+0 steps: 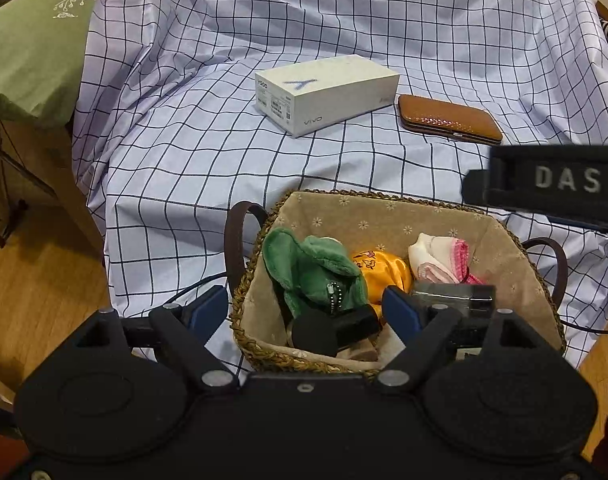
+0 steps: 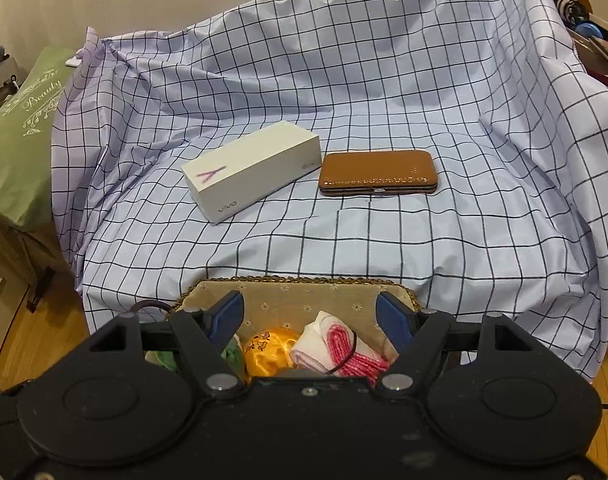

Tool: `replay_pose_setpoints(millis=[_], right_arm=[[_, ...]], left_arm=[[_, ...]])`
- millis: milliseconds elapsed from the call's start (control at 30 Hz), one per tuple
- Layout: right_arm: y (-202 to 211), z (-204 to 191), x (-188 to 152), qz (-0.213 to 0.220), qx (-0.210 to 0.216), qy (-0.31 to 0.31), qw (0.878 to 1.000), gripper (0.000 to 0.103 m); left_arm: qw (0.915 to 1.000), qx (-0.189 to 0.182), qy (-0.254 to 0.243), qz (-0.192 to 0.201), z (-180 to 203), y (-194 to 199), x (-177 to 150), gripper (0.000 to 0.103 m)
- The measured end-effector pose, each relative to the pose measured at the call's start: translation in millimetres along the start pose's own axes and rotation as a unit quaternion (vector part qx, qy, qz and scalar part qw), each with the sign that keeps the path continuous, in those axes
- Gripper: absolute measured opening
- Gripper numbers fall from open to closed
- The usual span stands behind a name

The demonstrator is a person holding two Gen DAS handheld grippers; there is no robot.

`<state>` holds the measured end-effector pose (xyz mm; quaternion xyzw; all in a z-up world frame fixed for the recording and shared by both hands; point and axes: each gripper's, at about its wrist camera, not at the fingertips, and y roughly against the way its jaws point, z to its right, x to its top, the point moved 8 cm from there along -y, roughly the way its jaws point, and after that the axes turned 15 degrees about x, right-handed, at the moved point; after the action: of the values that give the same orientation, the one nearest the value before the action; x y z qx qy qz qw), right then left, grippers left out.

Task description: Organize soft objects

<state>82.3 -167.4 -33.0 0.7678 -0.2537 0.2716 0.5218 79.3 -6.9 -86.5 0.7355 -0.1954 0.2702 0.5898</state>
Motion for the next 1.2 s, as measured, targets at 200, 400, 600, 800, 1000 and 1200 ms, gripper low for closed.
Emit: replay_pose_setpoints(millis=[200,400,600,800,1000,1200], right_arm=[[12.0,15.5,-5.4,0.007,-0.025,-0.012,1.0,0.075],[25.8,31.0,-16.7,0.008,-0.054,-0.011,0.998,0.077],[34.0,38.4,-30.2,-0.001,-0.073,-0.003,0.997,0.078],[39.9,38.1,-40.4,-0.006,-0.082,0.004,0.997,0.081],[40.3,35.6,-44.4,-0.013,-0.082,0.006,0.997,0.081],[42.9,35.8,-46.1,-0.011,-0.088,0.007,0.996,0.083]], left_arm=[[1.0,0.003,0.003,0.002,-1.5,0.4,0.5,0.081],[1.0,0.005,0.004,0.005,-1.5,2.2,1.3,0.081],[0.9999,0.003,0.003,0.011,-1.2,5.4,2.5,0.081],[0.9999,0.003,0.005,0.014,-2.0,7.8,2.9,0.081],[0.9997,0.006,0.013,0.022,-5.2,10.0,4.6,0.093],[0.9995,0.005,0.014,0.029,-5.8,13.2,5.6,0.093]])
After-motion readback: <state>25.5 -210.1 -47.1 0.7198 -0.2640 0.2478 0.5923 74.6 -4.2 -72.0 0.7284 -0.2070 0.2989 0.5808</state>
